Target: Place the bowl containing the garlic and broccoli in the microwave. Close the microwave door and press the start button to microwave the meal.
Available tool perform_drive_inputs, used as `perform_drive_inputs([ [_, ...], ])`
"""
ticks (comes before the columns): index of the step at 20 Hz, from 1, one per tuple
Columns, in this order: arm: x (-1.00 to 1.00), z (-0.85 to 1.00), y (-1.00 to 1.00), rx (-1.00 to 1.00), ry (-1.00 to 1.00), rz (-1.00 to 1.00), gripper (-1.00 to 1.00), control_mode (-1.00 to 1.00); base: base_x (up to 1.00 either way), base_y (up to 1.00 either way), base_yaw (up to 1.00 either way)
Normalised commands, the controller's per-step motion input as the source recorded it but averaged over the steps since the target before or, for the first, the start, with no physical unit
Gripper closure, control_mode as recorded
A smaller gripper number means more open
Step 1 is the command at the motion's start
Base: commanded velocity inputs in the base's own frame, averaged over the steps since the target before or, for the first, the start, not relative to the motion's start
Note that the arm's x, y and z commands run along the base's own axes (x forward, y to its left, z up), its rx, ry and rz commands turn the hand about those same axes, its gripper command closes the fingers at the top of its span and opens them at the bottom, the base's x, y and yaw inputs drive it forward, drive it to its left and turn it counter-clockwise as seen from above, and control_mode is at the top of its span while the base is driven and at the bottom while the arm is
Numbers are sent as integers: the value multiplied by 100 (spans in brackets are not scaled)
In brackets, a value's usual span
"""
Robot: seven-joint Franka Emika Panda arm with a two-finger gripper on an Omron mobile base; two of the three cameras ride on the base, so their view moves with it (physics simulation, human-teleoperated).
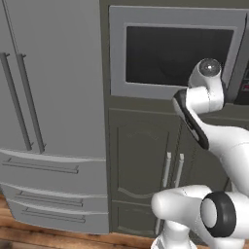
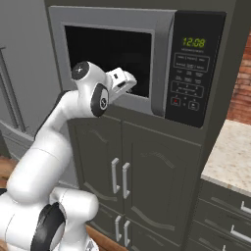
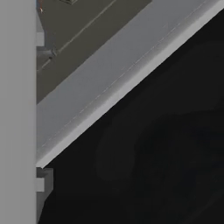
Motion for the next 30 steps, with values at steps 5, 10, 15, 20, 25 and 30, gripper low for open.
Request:
perform_drive_inputs([
  [5,100,-1,-45,0,0,24,-100,-100,0,0,0],
  [10,19,-8,-3,-11,-11,11,-100,-100,0,0,0],
  [15,-64,81,30,-10,-1,12,-100,-100,0,0,0],
  [20,-98,24,0,17,-35,-12,-100,-100,0,0,0],
  [25,-95,5,-19,41,-46,-34,-100,-100,0,0,0],
  [30,-67,13,-68,57,-17,-24,-100,-100,0,0,0],
])
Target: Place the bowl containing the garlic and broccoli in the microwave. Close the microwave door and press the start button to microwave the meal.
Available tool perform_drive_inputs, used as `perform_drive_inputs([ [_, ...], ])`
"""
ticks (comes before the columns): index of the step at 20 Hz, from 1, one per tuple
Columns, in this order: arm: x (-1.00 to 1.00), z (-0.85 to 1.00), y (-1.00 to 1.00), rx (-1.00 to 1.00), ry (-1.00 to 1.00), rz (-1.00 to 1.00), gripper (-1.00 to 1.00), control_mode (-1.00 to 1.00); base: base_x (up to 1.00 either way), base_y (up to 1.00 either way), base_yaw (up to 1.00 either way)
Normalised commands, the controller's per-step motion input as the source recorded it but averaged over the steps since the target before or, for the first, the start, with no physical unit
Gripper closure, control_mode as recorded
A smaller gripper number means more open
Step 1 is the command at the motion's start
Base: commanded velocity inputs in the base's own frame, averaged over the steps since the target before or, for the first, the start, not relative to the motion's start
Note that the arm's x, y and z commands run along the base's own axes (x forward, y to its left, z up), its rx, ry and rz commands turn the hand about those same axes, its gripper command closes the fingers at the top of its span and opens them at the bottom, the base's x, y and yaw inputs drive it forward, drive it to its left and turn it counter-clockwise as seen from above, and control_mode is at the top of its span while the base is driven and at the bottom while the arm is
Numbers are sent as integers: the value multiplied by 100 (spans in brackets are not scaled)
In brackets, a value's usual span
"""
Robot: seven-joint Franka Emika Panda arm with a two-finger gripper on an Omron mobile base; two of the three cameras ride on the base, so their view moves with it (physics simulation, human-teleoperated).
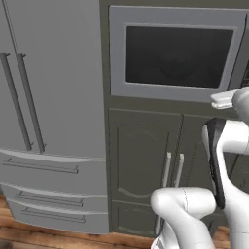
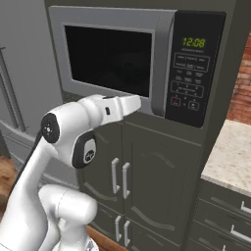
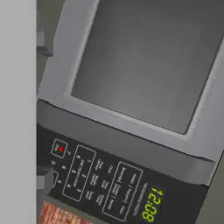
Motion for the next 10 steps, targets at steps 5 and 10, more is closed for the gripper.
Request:
perform_drive_inputs([
  [5,-45,1,-94,71,-4,6,-100,-100,0,0,0],
  [10,-3,16,-26,49,-1,14,-100,-100,0,0,0],
])
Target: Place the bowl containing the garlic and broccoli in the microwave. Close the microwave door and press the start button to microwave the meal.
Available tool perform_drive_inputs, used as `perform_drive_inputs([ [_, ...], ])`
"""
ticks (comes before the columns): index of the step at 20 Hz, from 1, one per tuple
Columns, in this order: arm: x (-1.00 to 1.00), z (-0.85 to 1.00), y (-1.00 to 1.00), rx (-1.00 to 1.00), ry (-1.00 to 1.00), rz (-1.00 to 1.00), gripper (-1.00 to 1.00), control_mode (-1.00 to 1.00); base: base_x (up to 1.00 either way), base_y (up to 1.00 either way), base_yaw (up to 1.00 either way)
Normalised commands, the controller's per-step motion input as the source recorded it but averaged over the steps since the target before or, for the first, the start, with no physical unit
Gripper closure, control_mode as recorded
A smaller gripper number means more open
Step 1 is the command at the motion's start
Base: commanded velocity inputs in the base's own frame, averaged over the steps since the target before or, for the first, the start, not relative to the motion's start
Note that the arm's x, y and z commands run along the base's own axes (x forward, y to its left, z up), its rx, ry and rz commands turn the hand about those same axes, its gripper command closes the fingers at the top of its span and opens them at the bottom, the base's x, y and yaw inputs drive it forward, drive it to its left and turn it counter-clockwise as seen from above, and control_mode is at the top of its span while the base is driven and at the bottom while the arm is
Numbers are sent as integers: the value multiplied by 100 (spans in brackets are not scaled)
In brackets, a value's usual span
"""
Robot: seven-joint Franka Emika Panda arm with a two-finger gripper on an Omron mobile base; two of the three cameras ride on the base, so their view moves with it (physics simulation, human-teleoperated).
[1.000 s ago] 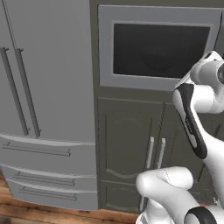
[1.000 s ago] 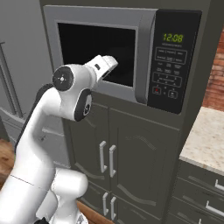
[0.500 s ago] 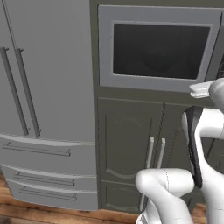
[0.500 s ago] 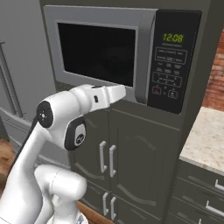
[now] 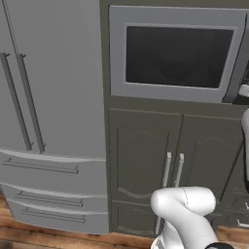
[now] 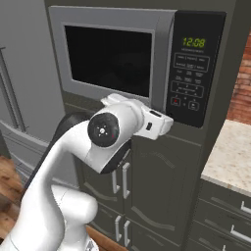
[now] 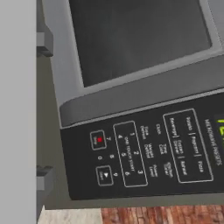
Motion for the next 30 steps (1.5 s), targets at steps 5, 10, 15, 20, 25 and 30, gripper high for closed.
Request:
perform_drive_inputs([
  [5,0,0,-6,46,-3,5,-100,-100,0,0,0],
  [10,0,0,-32,27,0,9,-100,-100,0,0,0],
  [15,5,-16,-40,9,0,2,100,-100,0,0,0],
  [20,28,0,-16,3,3,0,100,-100,0,0,0],
  [25,29,-5,-55,0,3,-1,100,-100,0,0,0],
  [30,35,-17,-37,0,2,-5,100,-100,0,0,0],
])
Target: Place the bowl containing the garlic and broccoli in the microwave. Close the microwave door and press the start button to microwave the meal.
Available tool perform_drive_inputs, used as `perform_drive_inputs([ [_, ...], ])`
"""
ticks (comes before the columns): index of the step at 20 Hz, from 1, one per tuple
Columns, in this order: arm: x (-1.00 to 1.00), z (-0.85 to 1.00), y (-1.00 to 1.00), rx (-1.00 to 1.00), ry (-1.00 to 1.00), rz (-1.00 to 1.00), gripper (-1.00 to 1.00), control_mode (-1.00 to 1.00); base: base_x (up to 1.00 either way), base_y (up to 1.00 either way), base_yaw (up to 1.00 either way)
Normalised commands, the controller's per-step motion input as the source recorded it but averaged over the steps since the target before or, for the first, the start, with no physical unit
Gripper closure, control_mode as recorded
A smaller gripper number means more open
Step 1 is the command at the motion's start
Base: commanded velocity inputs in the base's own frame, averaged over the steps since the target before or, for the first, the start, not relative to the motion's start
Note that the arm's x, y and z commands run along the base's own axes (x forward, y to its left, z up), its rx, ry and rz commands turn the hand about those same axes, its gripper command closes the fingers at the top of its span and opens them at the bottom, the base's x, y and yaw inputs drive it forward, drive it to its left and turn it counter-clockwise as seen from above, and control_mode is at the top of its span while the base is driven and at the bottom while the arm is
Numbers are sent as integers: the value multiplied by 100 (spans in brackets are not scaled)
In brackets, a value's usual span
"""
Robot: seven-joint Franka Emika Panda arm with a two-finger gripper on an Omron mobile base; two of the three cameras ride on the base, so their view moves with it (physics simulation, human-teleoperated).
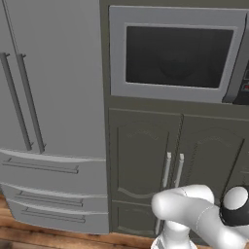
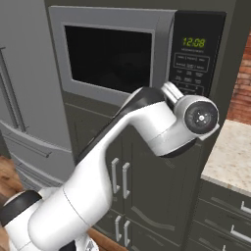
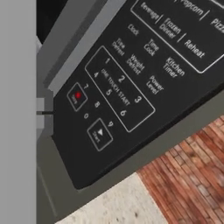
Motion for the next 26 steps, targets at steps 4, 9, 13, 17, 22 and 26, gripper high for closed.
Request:
perform_drive_inputs([
  [4,31,-25,0,0,0,-1,100,-100,0,0,0],
  [9,29,-19,-14,0,0,-3,100,-100,0,0,0],
  [13,24,-20,-24,0,-1,-4,100,-100,0,0,0],
  [17,37,-3,-13,0,-2,-5,100,-100,0,0,0],
  [22,43,-3,-9,0,0,-5,100,-100,0,0,0],
  [26,27,-27,-28,0,-6,-3,100,-100,0,0,0],
])
